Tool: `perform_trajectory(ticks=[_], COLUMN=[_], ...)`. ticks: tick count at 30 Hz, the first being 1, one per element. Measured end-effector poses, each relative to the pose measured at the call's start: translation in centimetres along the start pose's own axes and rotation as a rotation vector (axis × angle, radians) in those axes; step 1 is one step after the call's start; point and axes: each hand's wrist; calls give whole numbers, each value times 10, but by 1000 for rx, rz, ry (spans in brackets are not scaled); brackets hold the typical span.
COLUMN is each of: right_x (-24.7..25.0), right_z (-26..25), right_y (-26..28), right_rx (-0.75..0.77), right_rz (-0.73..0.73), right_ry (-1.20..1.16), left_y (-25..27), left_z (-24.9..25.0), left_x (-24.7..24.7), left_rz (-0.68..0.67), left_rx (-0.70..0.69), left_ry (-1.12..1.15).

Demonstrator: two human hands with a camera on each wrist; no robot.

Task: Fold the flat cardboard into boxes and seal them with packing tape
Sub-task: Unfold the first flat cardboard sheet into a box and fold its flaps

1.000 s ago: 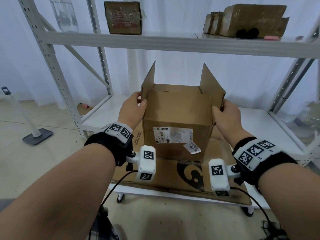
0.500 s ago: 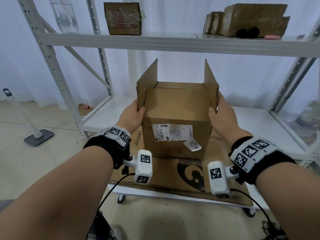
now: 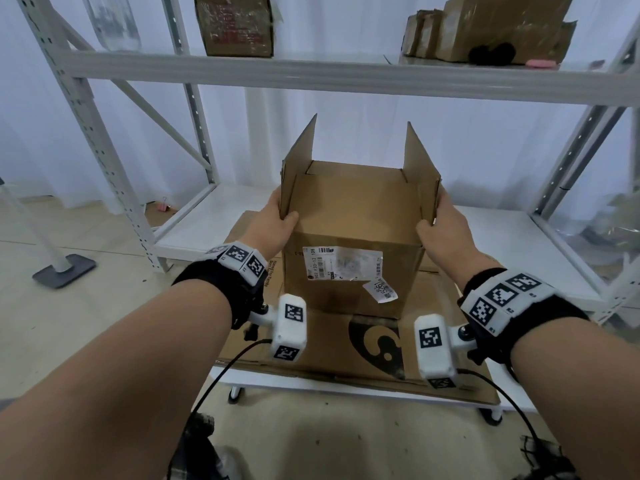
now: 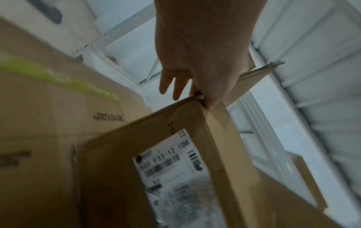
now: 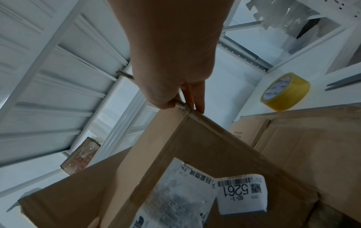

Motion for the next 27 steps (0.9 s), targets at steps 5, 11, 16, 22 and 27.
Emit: perform_trajectory(ticks=[5, 11, 16, 22, 27], right_x=[-7, -18, -13, -20, -25], right_z=[5, 9, 3, -7, -19], right_y=[-1, -2, -1, 0, 3], right_rx=[-46, 57, 122, 115, -6], right_rz=[-48, -22, -91, -294, -308], right_ry=[-2, 104, 74, 122, 72], left_y=[-5, 1, 6, 14, 17], left_z=[-1, -4, -13, 4, 19], left_x=[-12, -11, 3, 3, -7], left_rz=[73, 9, -96, -145, -123], left_rx=[12, -159, -88, 15, 80], left_ry=[107, -246, -36, 37, 79])
Point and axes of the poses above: each hand's wrist, its own y-axis away from the middle knuckle, its own x-axis out of the back of the hand, z = x × y, and after that the axes turned 3 degrees about x, right-handed
